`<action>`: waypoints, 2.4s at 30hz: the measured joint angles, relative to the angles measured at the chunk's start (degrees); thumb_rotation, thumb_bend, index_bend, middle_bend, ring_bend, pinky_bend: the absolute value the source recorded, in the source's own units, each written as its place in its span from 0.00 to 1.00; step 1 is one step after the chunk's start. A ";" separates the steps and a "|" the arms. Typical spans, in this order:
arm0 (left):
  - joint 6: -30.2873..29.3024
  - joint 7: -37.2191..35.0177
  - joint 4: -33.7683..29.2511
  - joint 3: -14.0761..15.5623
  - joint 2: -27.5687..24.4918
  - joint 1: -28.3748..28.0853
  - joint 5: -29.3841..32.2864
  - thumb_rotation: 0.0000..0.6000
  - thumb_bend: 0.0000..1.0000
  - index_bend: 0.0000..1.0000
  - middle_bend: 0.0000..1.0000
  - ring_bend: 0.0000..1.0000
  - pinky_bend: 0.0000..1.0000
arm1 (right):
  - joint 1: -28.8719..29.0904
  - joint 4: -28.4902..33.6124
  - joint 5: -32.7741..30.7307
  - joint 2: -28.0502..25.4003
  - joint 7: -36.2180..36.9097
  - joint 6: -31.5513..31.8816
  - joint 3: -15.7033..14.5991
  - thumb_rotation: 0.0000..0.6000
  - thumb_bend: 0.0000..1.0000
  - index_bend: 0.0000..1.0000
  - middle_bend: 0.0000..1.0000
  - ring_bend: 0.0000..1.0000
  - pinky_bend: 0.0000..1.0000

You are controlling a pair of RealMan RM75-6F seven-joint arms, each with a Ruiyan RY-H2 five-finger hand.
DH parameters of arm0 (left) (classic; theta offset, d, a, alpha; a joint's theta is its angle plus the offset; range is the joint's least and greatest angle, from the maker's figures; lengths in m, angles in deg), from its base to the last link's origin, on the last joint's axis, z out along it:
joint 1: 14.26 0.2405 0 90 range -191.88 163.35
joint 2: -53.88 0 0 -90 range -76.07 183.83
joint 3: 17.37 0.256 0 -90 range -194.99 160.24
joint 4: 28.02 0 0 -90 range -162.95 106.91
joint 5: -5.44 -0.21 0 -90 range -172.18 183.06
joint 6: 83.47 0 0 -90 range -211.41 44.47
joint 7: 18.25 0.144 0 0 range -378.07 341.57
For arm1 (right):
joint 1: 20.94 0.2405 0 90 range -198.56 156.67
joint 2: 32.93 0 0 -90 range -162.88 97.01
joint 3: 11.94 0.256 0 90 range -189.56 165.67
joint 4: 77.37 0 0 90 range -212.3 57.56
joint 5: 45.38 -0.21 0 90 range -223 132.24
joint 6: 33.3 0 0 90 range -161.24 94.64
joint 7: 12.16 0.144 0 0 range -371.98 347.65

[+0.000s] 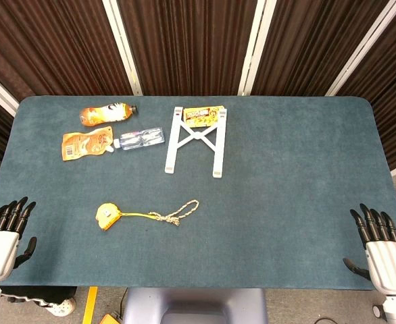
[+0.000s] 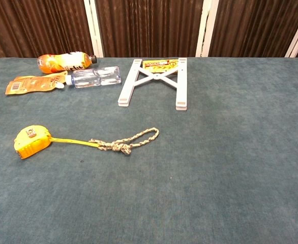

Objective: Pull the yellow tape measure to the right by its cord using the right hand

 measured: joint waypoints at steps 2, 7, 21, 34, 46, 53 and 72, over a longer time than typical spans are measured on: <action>-0.67 -0.15 -0.18 0.12 -0.18 0.25 -0.38 1.00 0.46 0.03 0.00 0.00 0.11 | -0.05 -0.02 0.10 0.04 -0.12 0.15 -0.01 1.00 0.07 0.07 0.04 0.01 0.00; -1.73 -1.21 -0.87 0.21 -0.69 0.76 -0.76 1.00 0.46 0.03 0.00 0.00 0.11 | -0.18 -0.10 -0.03 0.36 -0.30 0.39 0.11 1.00 0.07 0.07 0.04 0.01 0.00; -1.33 -0.68 -1.46 0.78 -0.94 0.87 -1.15 1.00 0.46 0.03 0.00 0.00 0.11 | 0.94 -0.17 -0.11 0.39 0.19 -1.73 0.05 1.00 0.07 0.08 0.04 0.01 0.00; -1.55 0.03 -1.78 1.07 -1.32 1.20 -1.39 1.00 0.46 0.03 0.00 0.00 0.11 | 13.71 7.95 -4.88 -1.53 -4.79 -19.90 4.67 1.00 0.07 0.14 0.04 0.01 0.00; -0.81 1.85 -2.28 0.96 -1.15 1.04 -0.83 1.00 0.46 0.03 0.00 0.00 0.11 | 32.39 9.71 -28.05 8.17 -23.81 -34.10 12.21 1.00 0.10 0.22 0.04 0.02 0.00; -0.83 1.98 -2.28 0.92 -1.23 1.14 -0.58 1.00 0.46 0.03 0.00 0.00 0.12 | 41.06 3.99 -37.13 19.30 -28.05 -36.77 13.40 1.00 0.12 0.25 0.06 0.02 0.00; -1.93 -0.69 -2.19 0.40 -2.32 1.54 -0.29 1.00 0.46 0.03 0.00 0.00 0.12 | 53.53 -14.16 -46.93 34.10 -25.78 -39.15 15.59 1.00 0.32 0.38 0.07 0.02 0.00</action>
